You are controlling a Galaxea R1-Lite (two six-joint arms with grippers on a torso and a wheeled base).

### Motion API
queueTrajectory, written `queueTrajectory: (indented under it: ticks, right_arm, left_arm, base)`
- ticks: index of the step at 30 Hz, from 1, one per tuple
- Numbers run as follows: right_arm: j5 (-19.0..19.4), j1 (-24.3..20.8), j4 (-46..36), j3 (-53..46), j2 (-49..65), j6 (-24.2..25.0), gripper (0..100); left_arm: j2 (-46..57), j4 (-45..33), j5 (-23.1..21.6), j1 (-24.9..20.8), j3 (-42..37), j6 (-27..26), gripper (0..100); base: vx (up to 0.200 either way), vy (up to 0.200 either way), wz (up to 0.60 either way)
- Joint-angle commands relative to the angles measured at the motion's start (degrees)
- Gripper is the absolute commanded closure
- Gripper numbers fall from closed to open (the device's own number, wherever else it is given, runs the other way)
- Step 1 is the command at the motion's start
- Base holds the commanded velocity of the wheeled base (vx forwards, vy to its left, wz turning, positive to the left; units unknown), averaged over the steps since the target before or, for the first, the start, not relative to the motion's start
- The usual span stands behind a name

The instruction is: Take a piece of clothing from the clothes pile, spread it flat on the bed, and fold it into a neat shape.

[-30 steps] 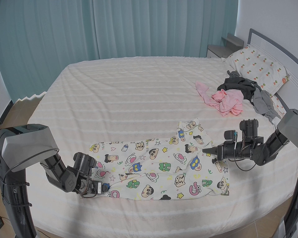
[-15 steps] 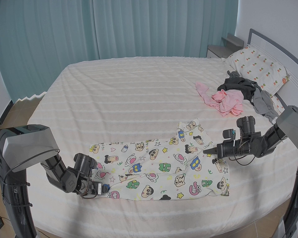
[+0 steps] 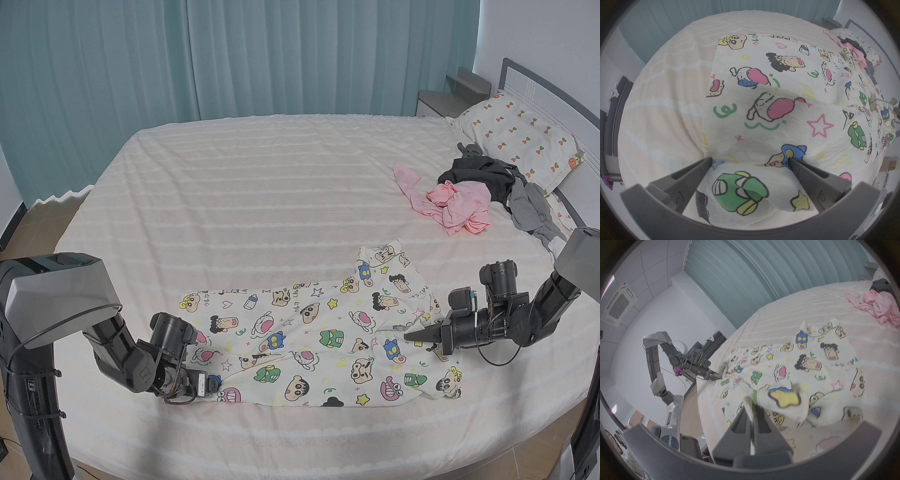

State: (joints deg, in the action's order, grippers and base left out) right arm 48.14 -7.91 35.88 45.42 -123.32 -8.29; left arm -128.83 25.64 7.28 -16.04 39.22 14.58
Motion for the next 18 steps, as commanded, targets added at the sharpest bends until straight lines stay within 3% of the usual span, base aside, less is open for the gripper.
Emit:
queueTrajectory:
  ticks: [1,18]
  right_arm:
    - [0.1,-1.9,0.0,-3.8,0.0,-2.3,100]
    - [-0.3,-3.6,-0.4,-15.4,2.4,-6.1,100]
  left_arm:
    - [-0.5,-0.1,-0.2,-0.4,-0.5,0.0,0]
    - [-0.5,-0.1,-0.2,-0.5,-0.6,0.2,0]
  base:
    - [0.0,0.0,0.0]
    - [0.0,0.0,0.0]
